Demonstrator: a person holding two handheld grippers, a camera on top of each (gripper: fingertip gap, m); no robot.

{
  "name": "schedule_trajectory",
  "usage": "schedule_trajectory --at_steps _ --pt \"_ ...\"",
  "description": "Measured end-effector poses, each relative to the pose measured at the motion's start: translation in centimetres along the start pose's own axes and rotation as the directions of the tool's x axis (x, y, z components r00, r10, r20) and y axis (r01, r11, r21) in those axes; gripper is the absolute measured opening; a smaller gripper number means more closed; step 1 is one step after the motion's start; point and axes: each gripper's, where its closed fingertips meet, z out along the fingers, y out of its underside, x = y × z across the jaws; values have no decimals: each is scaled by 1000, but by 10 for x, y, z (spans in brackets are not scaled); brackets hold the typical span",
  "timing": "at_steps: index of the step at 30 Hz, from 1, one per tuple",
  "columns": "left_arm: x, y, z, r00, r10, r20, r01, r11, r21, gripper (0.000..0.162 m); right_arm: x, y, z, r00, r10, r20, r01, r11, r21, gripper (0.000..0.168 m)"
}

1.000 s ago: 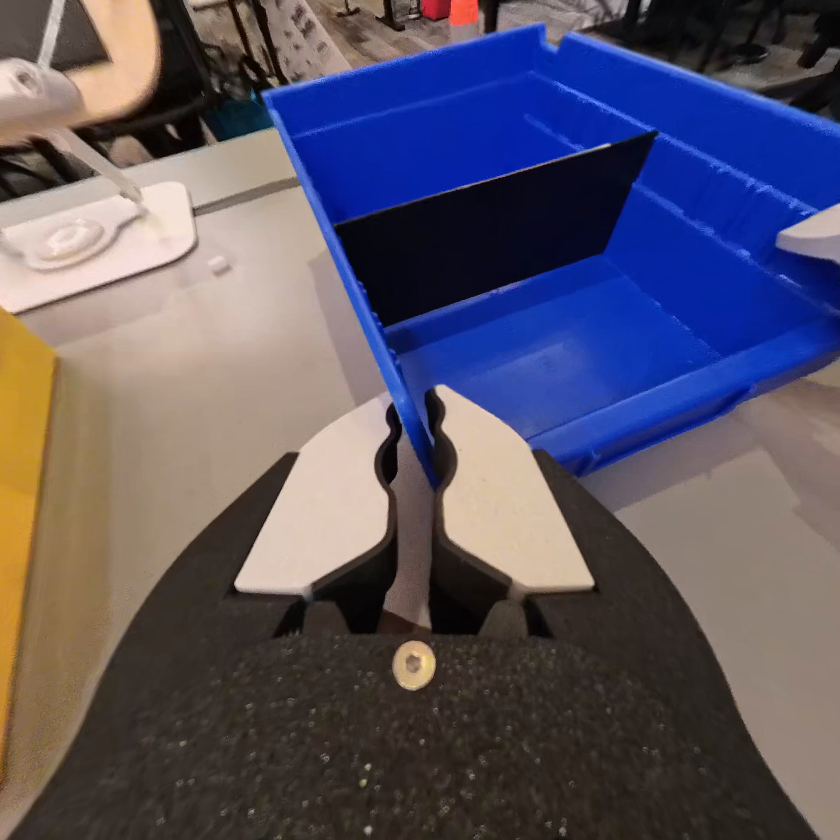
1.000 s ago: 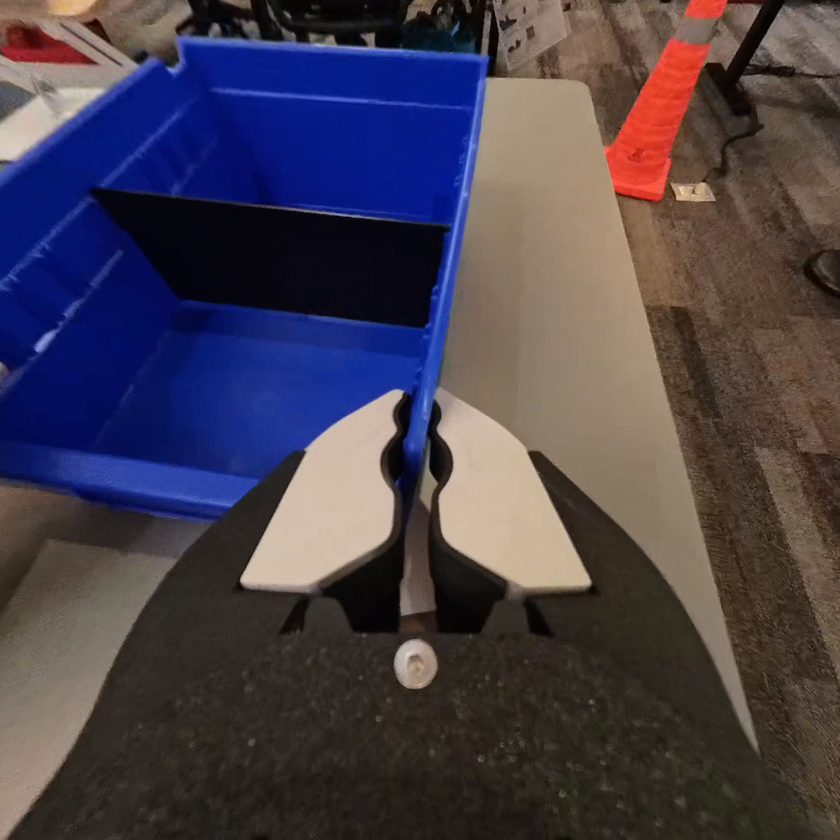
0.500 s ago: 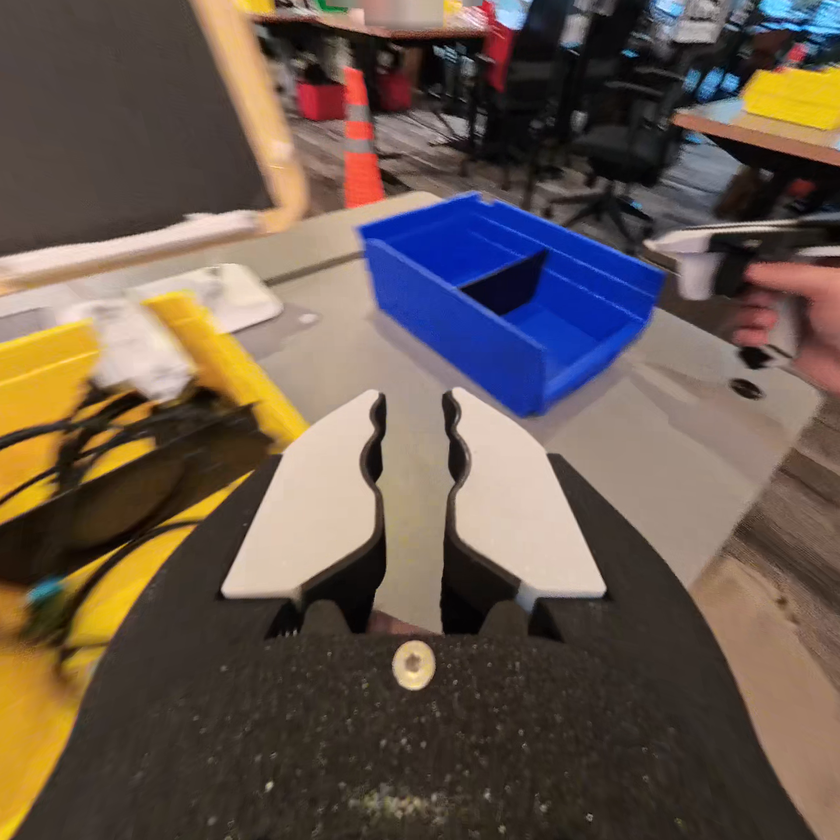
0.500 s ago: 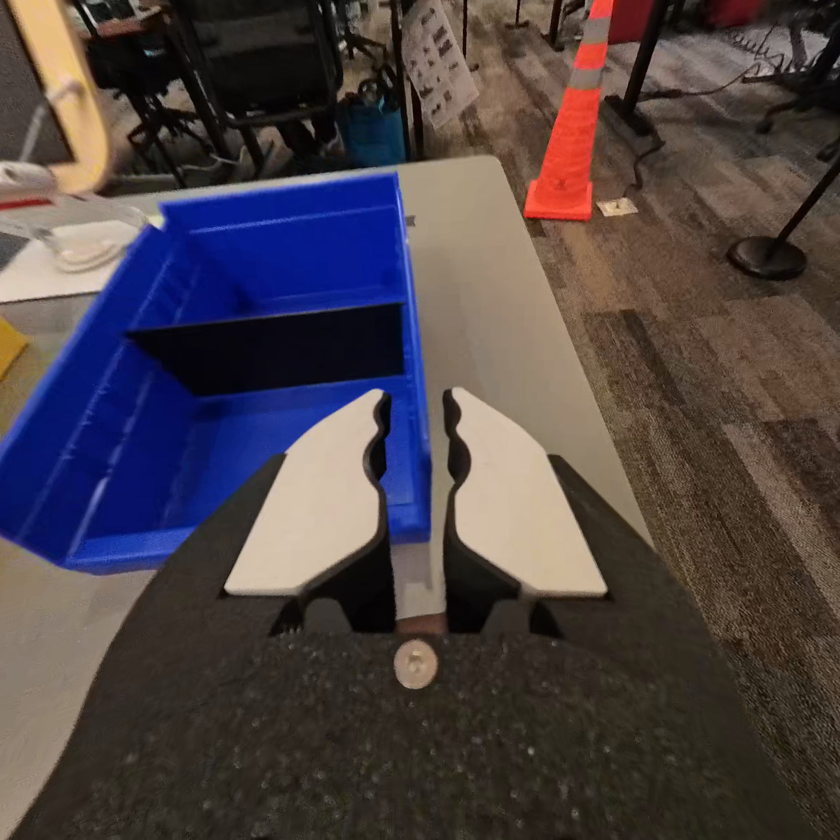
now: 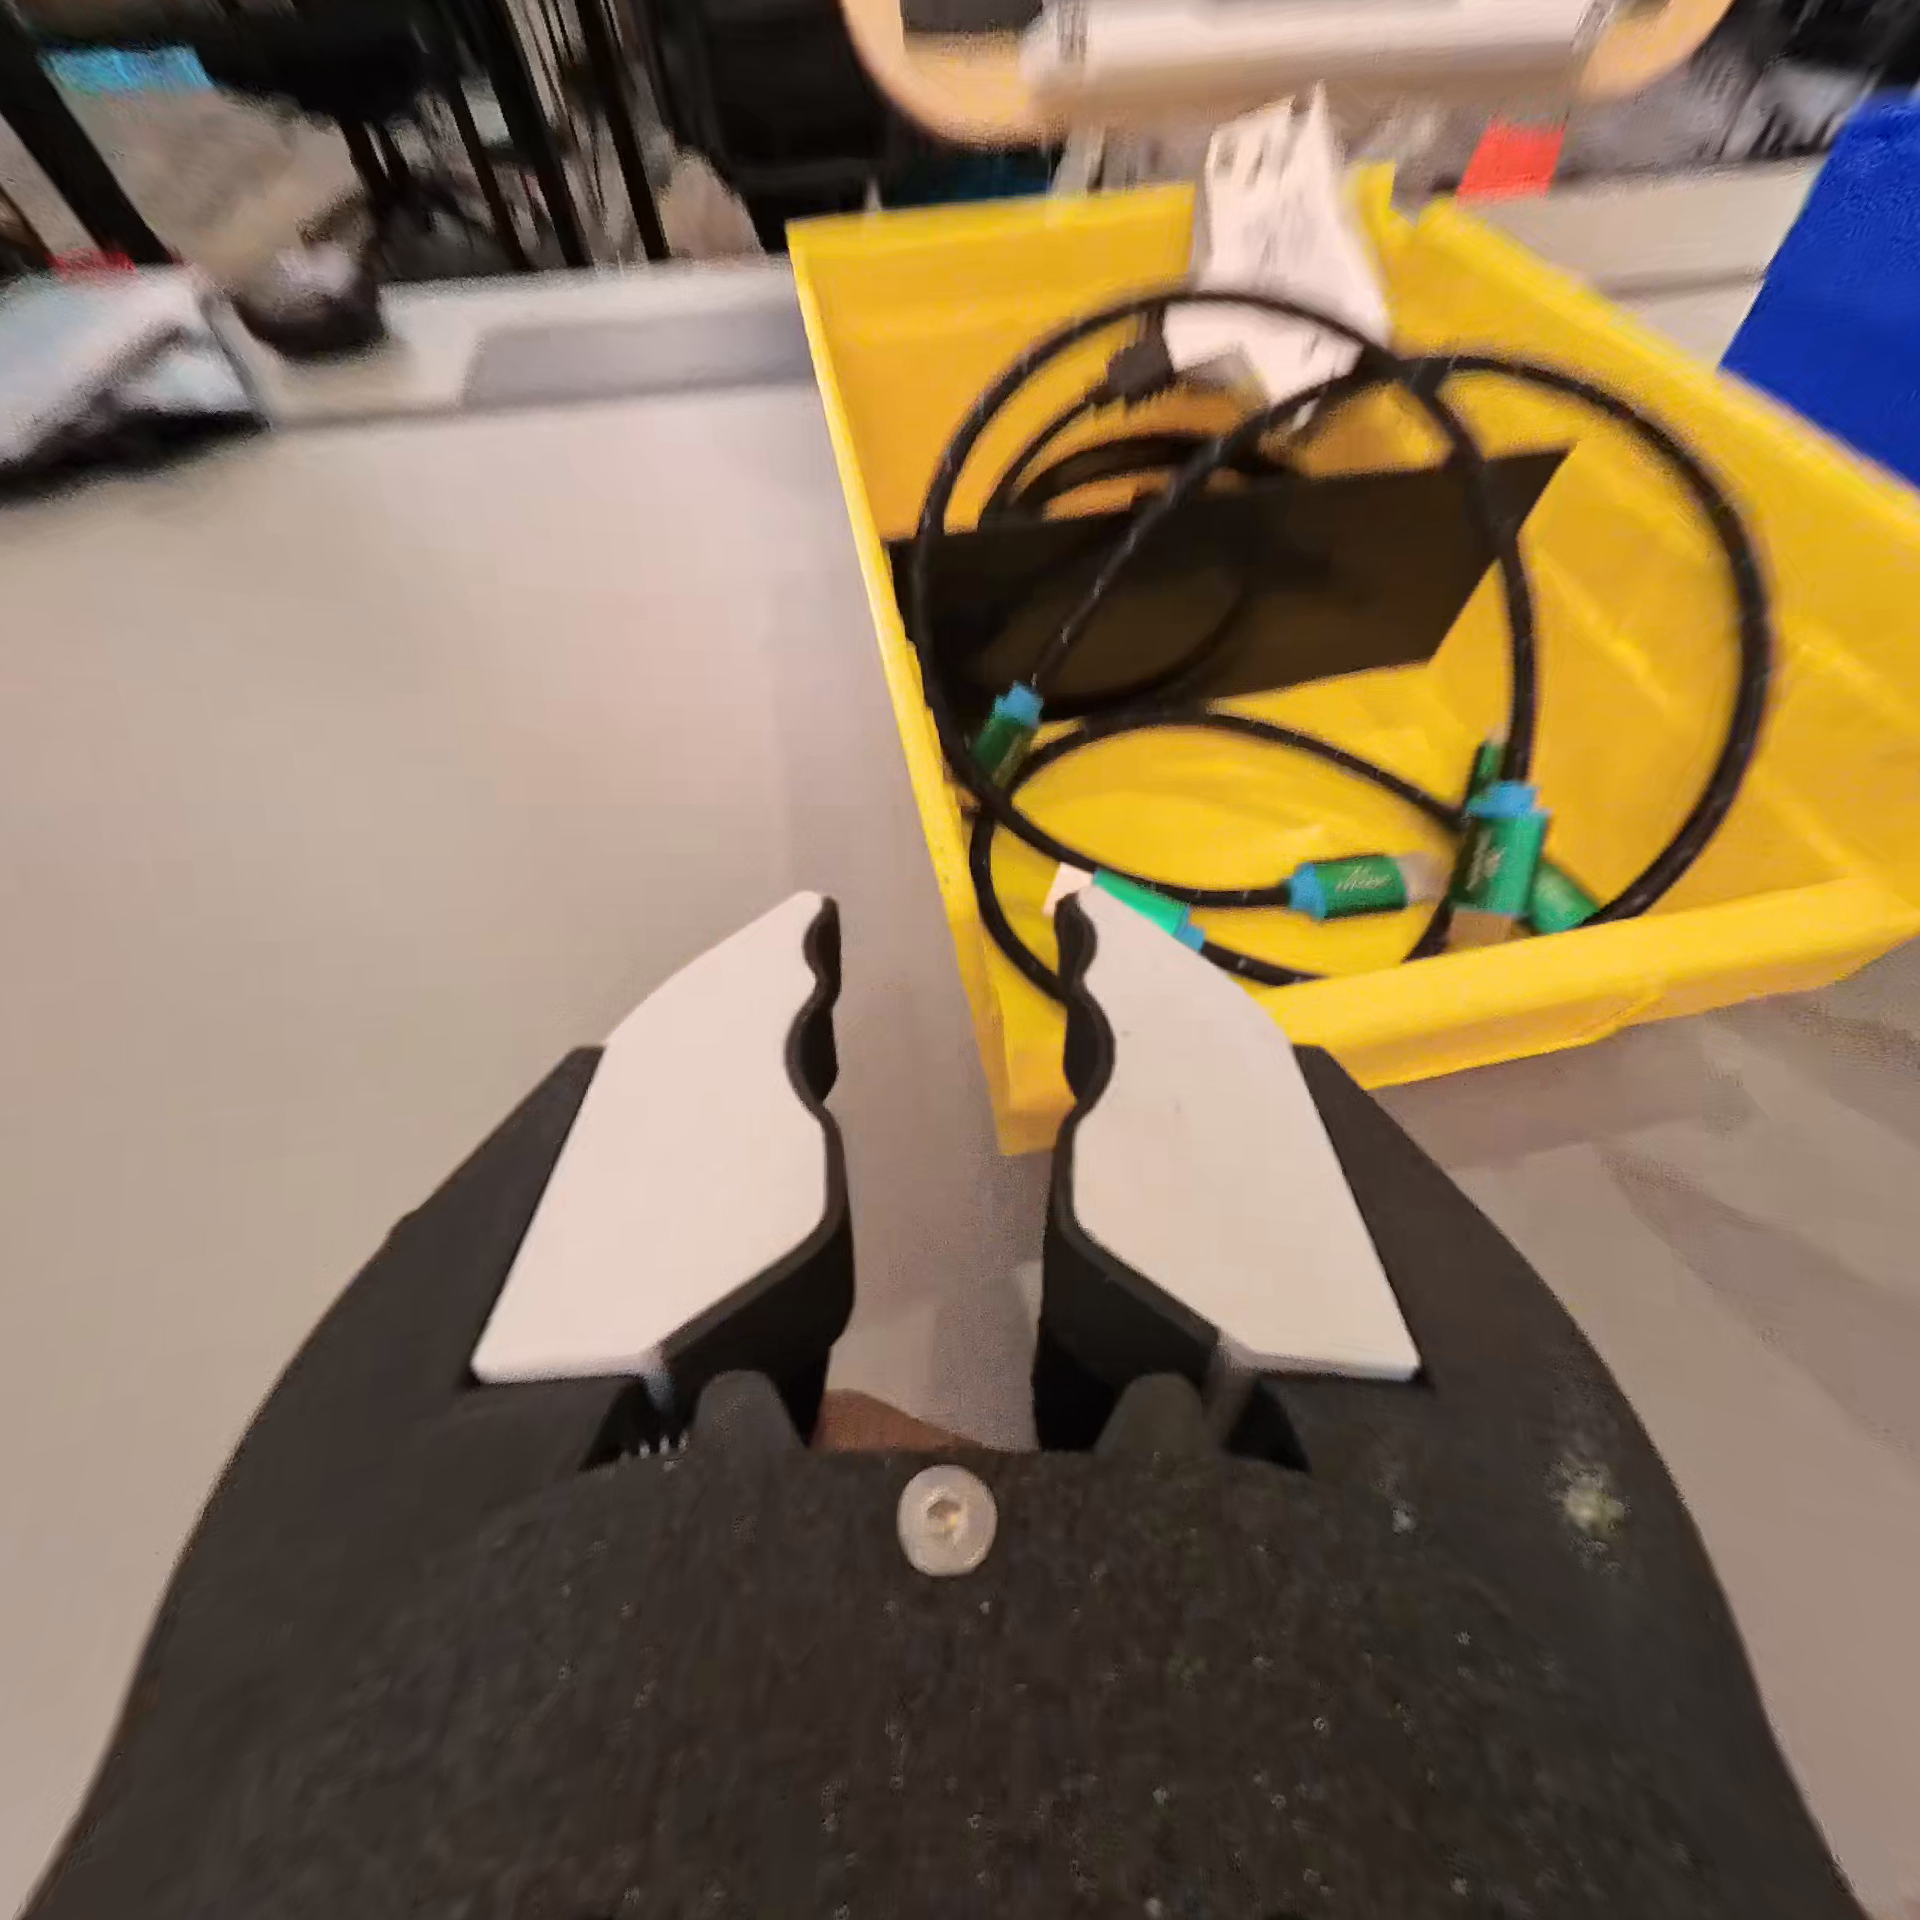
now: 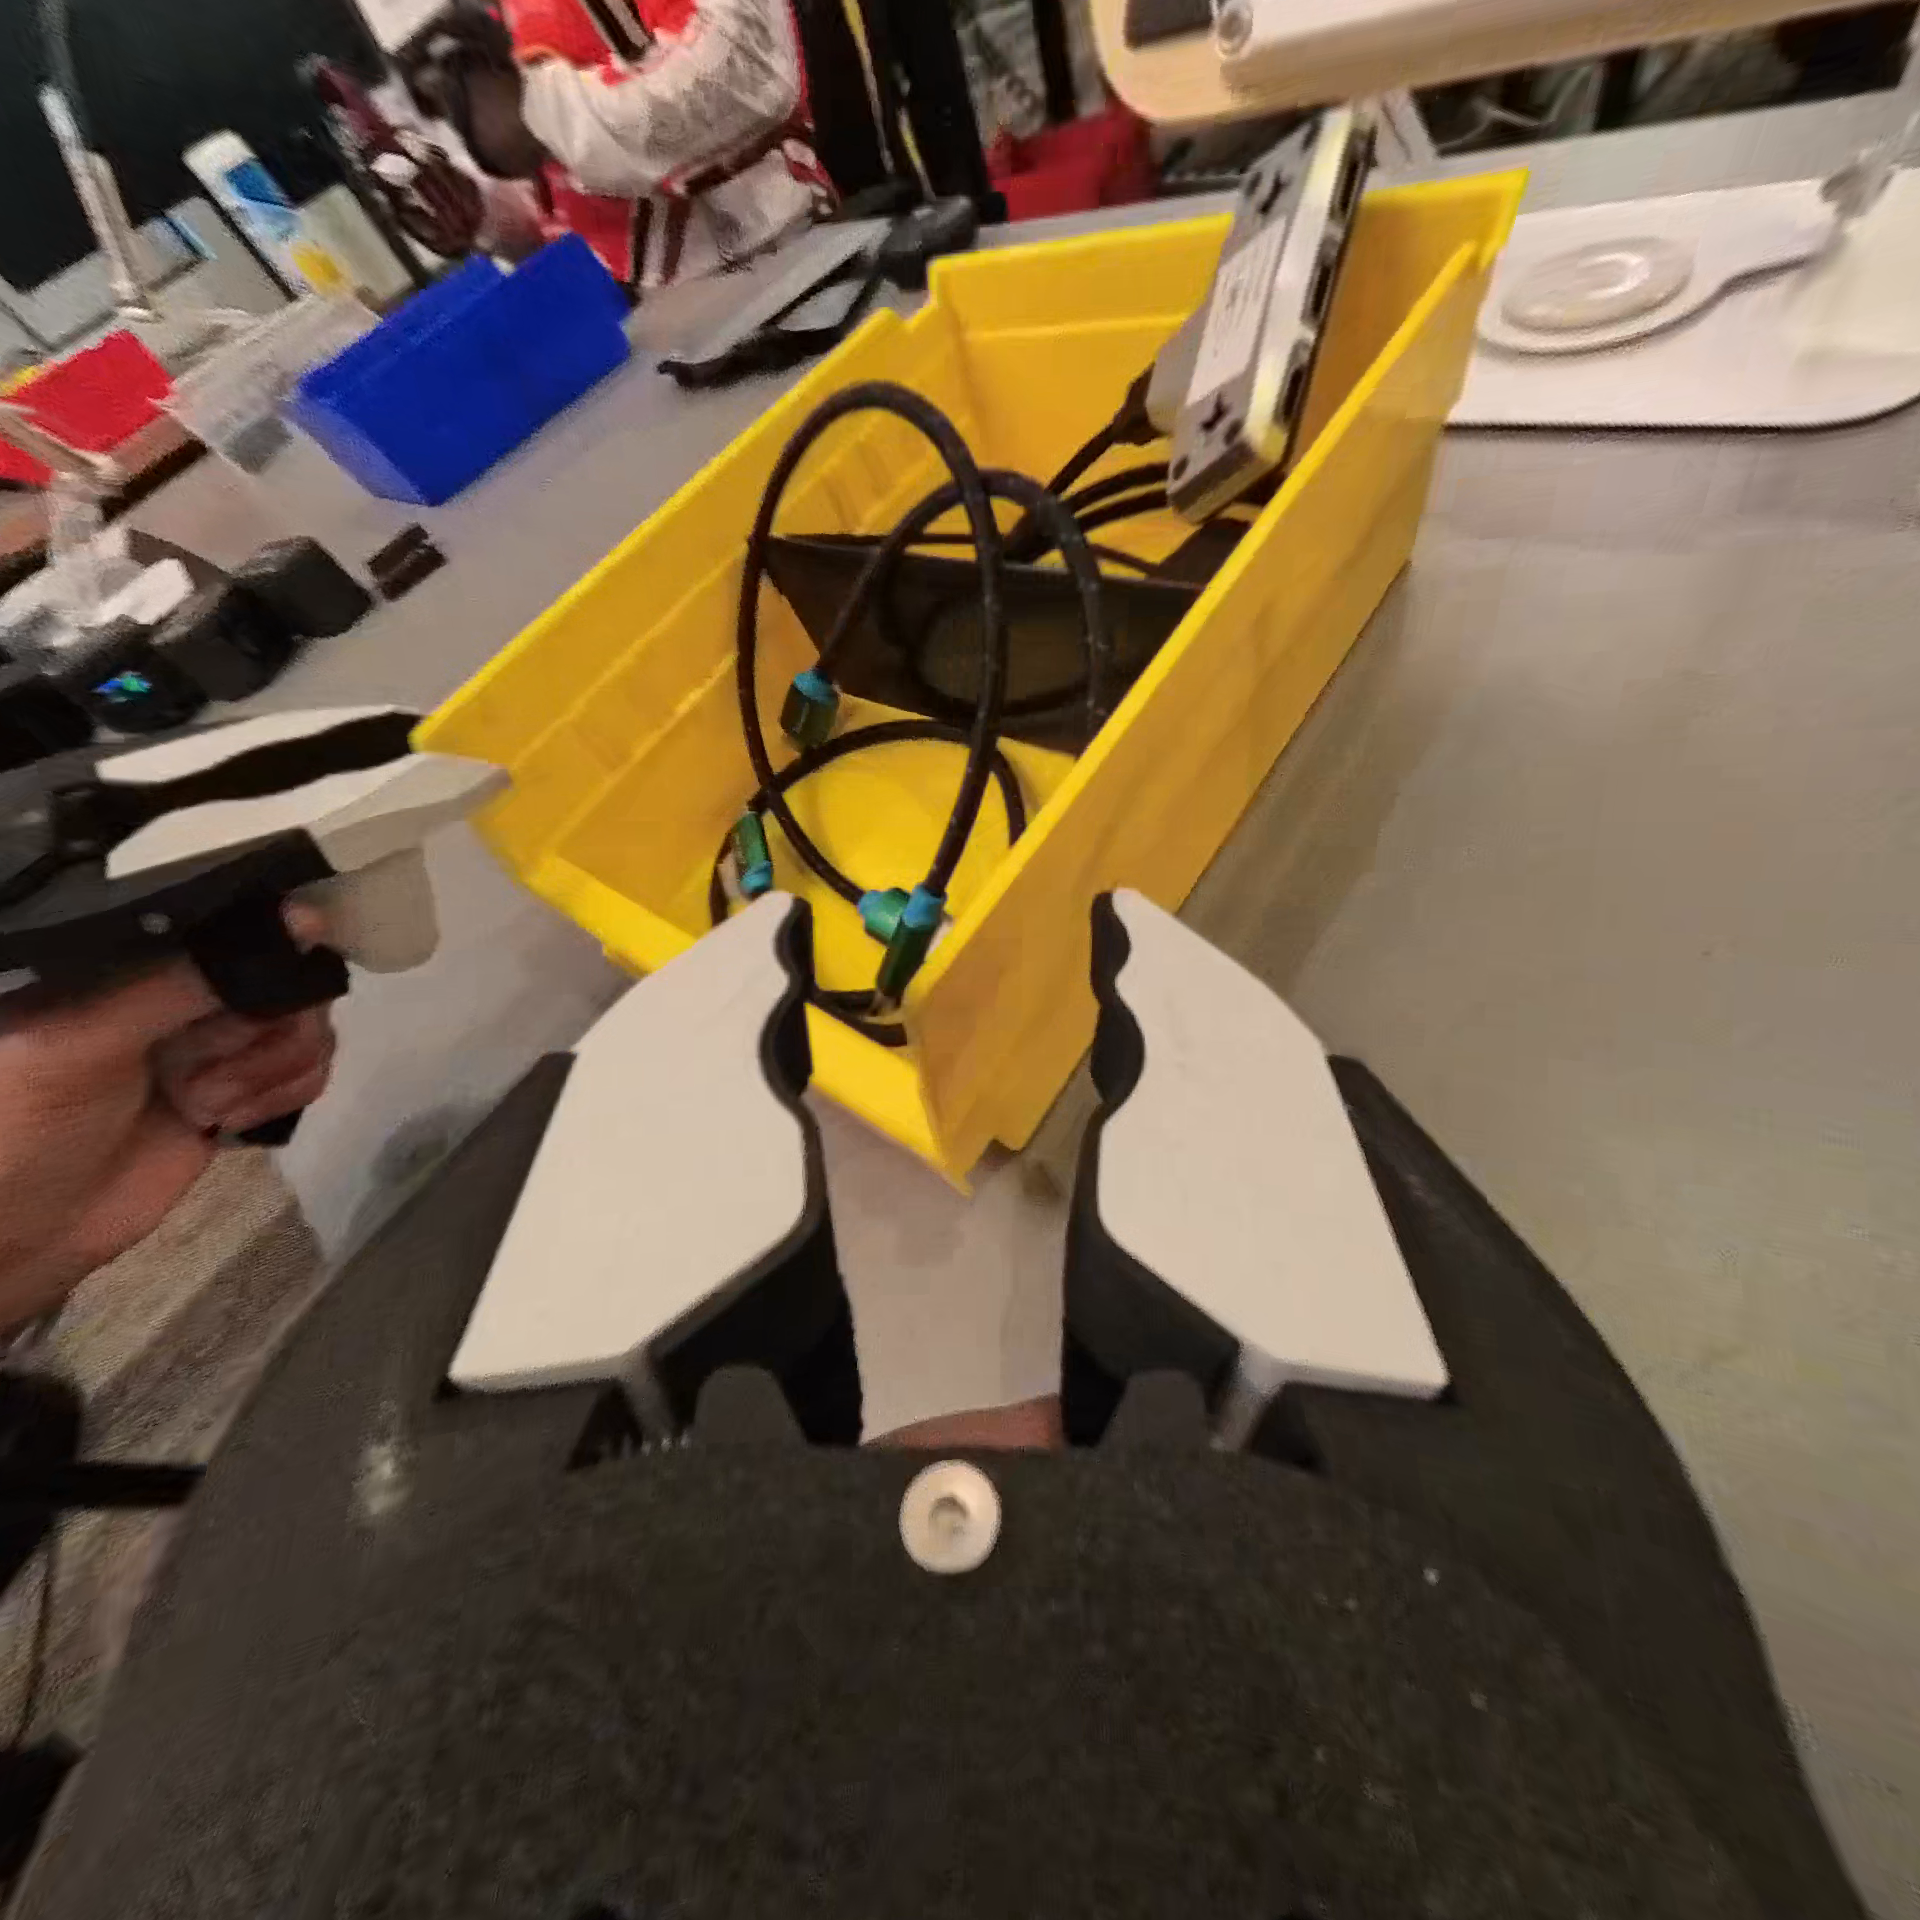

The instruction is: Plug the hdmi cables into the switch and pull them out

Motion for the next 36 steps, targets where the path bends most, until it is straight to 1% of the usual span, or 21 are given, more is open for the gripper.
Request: schedule_trajectory --at_steps 2,3,4,5,6,8,11,14,19,21,24,26,29,30,32,36 --pt "1 13 17 1000 -4 -7 4 997 -72 39 5 10 17 990 -26 -136 24 1000 -12 49" --pt "4 12 23 1000 -8 -25 7 997 -72 31 9 14 24 977 -34 -208 30 999 -25 44" --pt "5 7 26 999 -14 -38 12 998 -57 14 13 19 29 959 -53 -278 40 998 -53 38" --pt "5 3 29 999 -22 -44 20 999 -44 13 18 23 33 935 -86 -344 59 994 -86 31" --pt "1 2 32 999 -38 -30 36 998 -44 6 20 26 35 913 -119 -390 81 990 -112 22" --pt "-4 1 35 999 -41 -24 40 998 -51 4 20 25 36 890 -116 -441 73 991 -113 17" --pt "-17 2 32 1000 -19 15 20 998 -61 3 12 24 41 858 -97 -505 48 993 -110 15" --pt "-50 2 26 997 1 71 3 998 -62 3 -11 24 61 856 -68 -513 27 996 -87 14" --pt "-126 -8 10 988 39 152 -38 999 -15 3 -62 15 117 873 -80 -481 60 997 -57 15" --pt "-157 -12 5 988 37 153 -40 999 15 2 -82 10 141 880 -92 -466 74 996 -57 15" --pt "-201 -10 4 988 11 157 -12 1000 7 3 -113 -1 172 884 -116 -454 98 993 -63 15" --pt "-224 -3 8 989 -27 145 28 1000 -11 3 -129 -7 191 881 -134 -454 112 991 -75 15" --pt "-246 14 18 988 -55 142 64 996 -61 4 -140 -3 214 874 -141 -464 97 988 -119 14" --pt "-248 13 19 988 -76 131 83 995 -48 3 -140 1 219 872 -139 -470 85 987 -134 15" --pt "-257 13 21 980 -103 169 115 992 -62 3 -143 3 225 888 -107 -448 73 993 -93 15" --pt "-266 14 21 961 -149 232 173 981 -84 8 -150 4 227 904 -169 -392 140 985 -101 17"
